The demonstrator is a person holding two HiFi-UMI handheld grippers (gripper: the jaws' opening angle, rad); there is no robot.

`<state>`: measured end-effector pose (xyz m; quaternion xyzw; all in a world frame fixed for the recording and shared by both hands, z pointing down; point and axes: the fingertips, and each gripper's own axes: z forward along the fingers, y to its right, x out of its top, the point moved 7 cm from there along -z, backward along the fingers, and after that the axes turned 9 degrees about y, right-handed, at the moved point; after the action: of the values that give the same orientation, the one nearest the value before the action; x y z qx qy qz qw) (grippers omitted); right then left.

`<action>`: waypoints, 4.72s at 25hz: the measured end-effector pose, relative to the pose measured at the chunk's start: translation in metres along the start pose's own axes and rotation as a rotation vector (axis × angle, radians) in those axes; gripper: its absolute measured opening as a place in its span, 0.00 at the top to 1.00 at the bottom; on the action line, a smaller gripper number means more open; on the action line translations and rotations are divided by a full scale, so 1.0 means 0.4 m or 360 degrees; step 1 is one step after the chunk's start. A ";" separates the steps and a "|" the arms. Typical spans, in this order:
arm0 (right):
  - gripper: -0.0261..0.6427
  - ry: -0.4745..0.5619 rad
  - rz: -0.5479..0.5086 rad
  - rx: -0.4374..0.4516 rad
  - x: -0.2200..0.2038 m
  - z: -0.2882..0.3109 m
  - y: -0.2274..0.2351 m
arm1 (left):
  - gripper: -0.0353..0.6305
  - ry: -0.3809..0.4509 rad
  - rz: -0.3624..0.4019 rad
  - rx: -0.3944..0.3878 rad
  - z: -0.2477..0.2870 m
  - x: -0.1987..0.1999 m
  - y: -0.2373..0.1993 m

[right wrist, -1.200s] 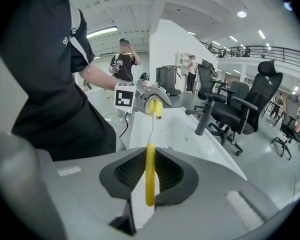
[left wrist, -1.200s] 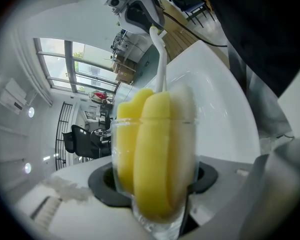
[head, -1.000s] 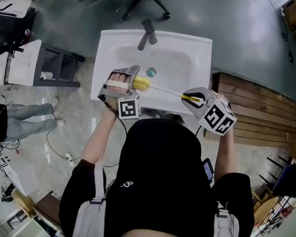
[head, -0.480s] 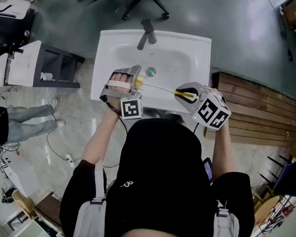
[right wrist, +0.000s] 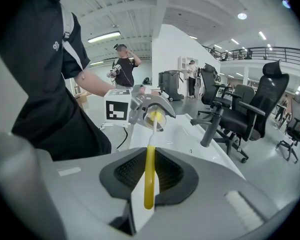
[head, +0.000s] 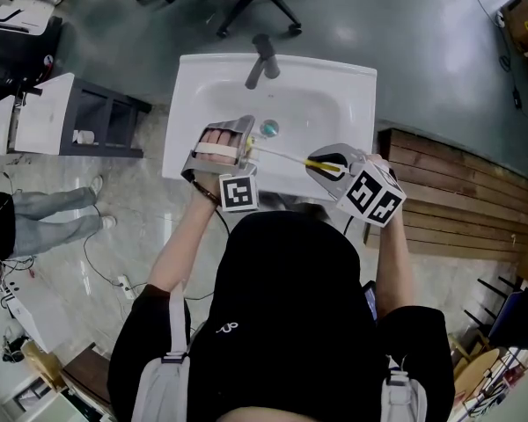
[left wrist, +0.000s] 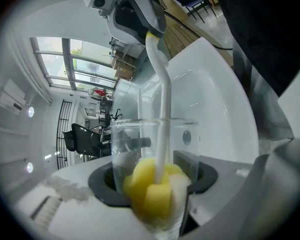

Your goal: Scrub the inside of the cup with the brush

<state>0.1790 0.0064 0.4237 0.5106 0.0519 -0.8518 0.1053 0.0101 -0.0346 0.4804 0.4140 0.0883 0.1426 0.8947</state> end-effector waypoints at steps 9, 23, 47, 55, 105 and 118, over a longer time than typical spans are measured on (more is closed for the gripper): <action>0.88 0.0123 0.0072 -0.0027 0.009 -0.017 -0.011 | 0.55 0.0110 -0.0115 -0.0064 0.004 -0.007 0.018; 0.88 0.0121 0.0081 -0.0030 0.009 -0.054 -0.020 | 0.55 0.0155 -0.0136 0.0015 0.010 -0.006 0.003; 0.88 0.0124 0.0345 -0.0266 -0.133 -0.207 -0.030 | 0.55 0.0083 -0.0593 0.0000 -0.008 -0.142 0.051; 0.88 0.0168 0.0466 -0.0448 -0.178 -0.235 -0.038 | 0.55 0.0153 -0.0913 0.0042 -0.010 -0.128 0.051; 0.88 0.0026 0.0808 -0.1689 -0.327 -0.179 0.079 | 0.55 0.0300 -0.1531 0.0132 -0.008 -0.102 0.037; 0.88 -0.0093 0.0996 -0.1713 -0.403 -0.102 0.067 | 0.55 0.0343 -0.1699 0.0219 -0.029 -0.158 0.004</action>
<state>0.2940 0.0086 0.5467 0.3534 0.3187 -0.6487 0.5939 -0.0531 -0.0462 0.4767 0.3525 0.3862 -0.2956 0.7995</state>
